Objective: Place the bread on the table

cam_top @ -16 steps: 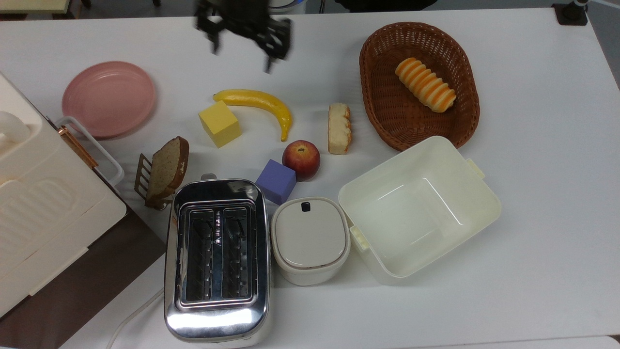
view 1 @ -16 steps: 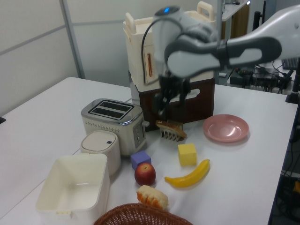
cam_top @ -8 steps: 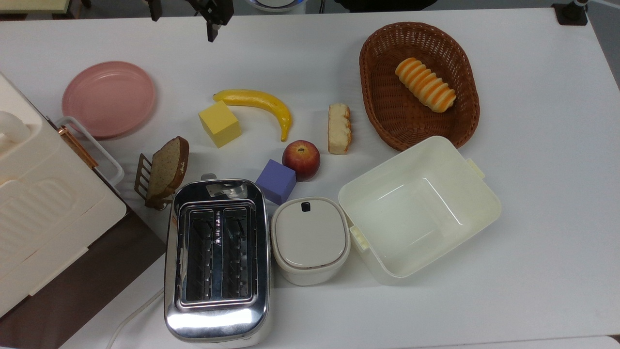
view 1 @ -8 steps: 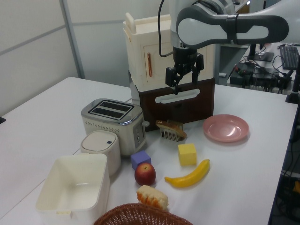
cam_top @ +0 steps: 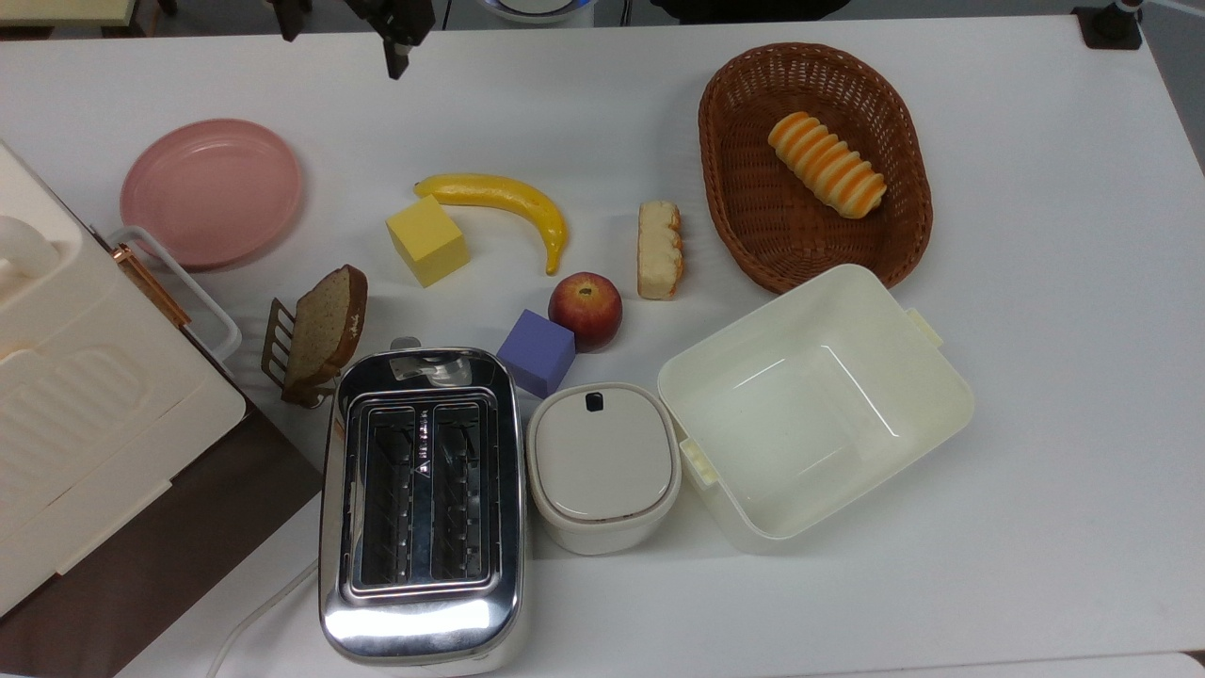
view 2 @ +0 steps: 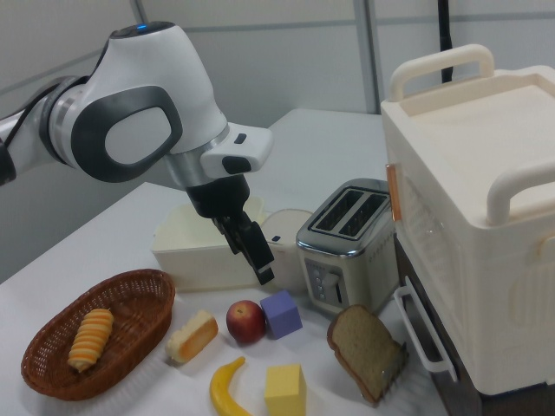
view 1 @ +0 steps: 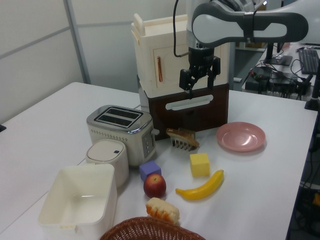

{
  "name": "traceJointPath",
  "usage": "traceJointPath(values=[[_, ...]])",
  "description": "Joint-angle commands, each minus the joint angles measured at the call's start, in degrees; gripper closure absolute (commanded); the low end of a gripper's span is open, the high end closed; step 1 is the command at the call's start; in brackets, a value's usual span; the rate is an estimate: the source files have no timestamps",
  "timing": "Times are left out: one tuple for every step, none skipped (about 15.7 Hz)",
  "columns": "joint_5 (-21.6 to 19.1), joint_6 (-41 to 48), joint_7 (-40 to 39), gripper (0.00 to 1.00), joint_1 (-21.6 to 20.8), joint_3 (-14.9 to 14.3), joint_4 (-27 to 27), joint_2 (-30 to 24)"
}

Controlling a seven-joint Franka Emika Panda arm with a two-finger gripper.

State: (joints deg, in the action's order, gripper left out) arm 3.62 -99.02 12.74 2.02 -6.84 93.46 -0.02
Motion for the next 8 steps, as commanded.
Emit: traceJointPath(values=[[-3.9, 1.3, -1.5, 0.00, -1.1, -1.3, 0.1, -0.7], [-4.6, 1.3, -2.2, 0.00, -1.1, -1.3, 0.1, -0.7], [-5.9, 1.3, -3.3, 0.00, -1.1, -1.3, 0.1, -0.5], [-7.5, 1.4, -3.9, 0.00, -1.1, -1.3, 0.1, -0.6], [-8.9, 1.6, -4.5, 0.00, -1.1, -1.3, 0.1, -0.7], [-9.7, 2.1, -4.9, 0.00, -1.1, -1.1, 0.2, -0.5], [-9.8, 3.0, -5.7, 0.00, -1.2, -0.6, 0.3, -0.2], [-9.7, 3.1, -6.4, 0.00, -1.4, -0.1, 0.4, -0.1]])
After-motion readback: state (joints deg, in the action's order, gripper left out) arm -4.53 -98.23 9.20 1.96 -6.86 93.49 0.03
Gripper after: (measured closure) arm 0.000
